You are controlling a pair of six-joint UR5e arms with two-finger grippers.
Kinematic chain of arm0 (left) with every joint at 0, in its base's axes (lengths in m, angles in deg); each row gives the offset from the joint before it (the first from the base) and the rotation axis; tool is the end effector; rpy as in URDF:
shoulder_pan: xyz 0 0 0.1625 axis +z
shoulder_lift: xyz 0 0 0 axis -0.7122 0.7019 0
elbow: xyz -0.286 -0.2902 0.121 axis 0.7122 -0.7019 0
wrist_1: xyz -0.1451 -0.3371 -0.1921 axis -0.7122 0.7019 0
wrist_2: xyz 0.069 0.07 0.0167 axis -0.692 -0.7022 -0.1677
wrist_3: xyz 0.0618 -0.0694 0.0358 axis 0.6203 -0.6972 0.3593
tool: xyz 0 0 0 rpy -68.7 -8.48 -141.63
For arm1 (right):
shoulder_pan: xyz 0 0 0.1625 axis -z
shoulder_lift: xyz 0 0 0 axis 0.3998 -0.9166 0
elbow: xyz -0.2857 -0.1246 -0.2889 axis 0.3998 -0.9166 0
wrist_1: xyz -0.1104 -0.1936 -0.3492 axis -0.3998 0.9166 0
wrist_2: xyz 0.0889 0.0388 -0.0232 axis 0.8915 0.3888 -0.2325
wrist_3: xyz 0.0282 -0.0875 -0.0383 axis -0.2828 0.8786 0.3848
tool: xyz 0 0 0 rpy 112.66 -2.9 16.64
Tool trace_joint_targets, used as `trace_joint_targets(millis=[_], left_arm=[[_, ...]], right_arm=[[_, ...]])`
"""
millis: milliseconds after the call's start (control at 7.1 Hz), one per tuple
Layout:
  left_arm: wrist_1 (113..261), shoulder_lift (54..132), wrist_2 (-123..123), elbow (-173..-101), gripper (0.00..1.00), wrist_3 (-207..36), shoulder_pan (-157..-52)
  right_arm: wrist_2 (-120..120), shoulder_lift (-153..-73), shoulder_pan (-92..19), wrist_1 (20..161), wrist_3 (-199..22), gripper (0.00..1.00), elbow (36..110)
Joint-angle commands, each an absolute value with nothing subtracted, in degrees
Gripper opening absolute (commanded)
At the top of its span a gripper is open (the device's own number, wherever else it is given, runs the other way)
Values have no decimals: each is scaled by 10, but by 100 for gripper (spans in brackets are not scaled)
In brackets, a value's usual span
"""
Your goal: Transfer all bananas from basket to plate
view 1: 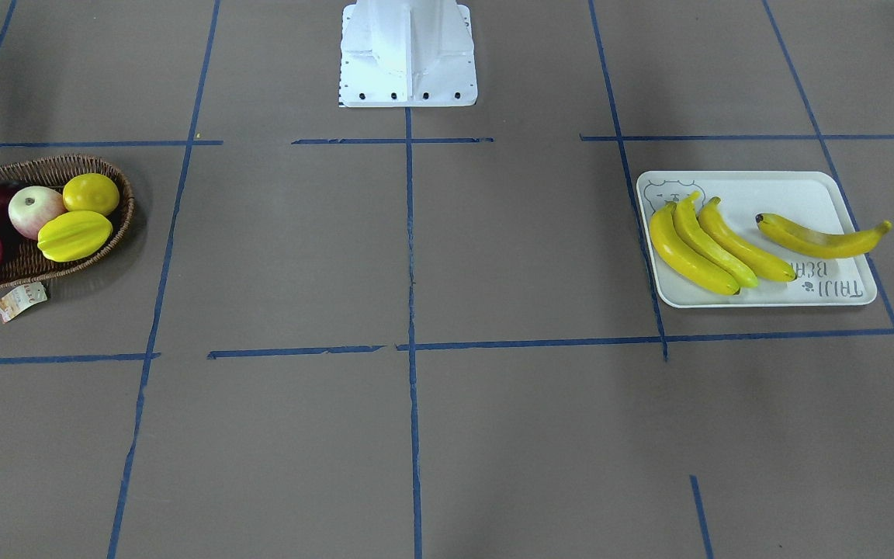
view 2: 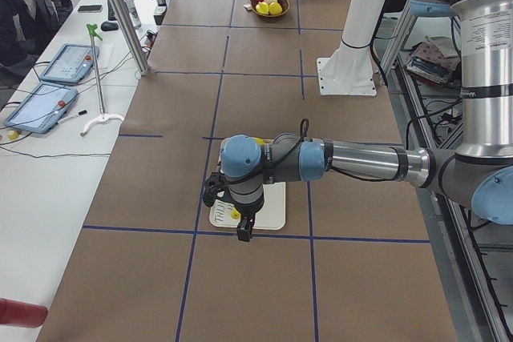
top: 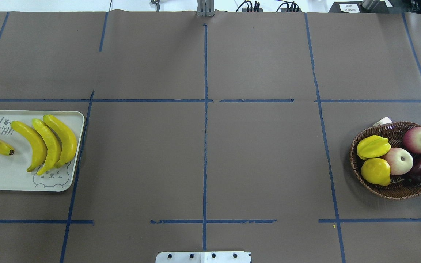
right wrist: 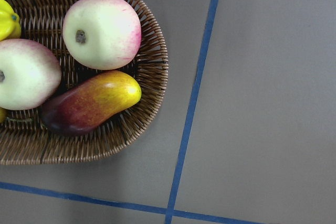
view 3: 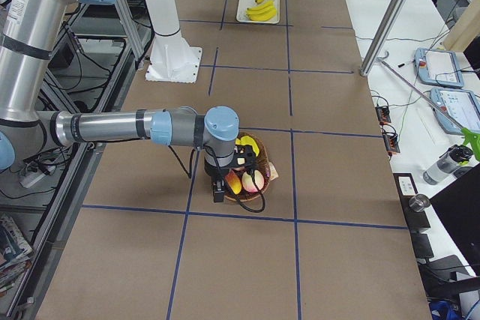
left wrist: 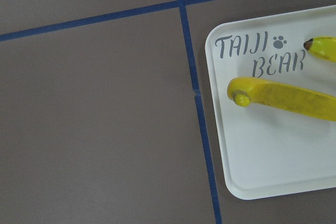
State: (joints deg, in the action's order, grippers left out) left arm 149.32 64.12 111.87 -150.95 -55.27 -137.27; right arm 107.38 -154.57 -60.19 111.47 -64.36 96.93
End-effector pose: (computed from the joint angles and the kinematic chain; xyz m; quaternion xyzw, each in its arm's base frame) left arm -0.0784 -0.4116 0.6240 0.0126 0.3704 0.0918 0.9243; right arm 0.0321 -0.3349 0.6011 -0.0158 -0.3478 -0.1078 0.9312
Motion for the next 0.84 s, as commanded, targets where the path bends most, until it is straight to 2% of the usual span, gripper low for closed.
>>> trace_joint_targets(millis=[0, 704], left_arm=[[1493, 640, 1119, -1512, 100, -553, -1373], [1493, 640, 1118, -1526, 100, -554, -1373]], right_arm=[[1074, -1545, -602, 1115, -644, 100, 969], [1075, -1545, -602, 1115, -644, 100, 971]])
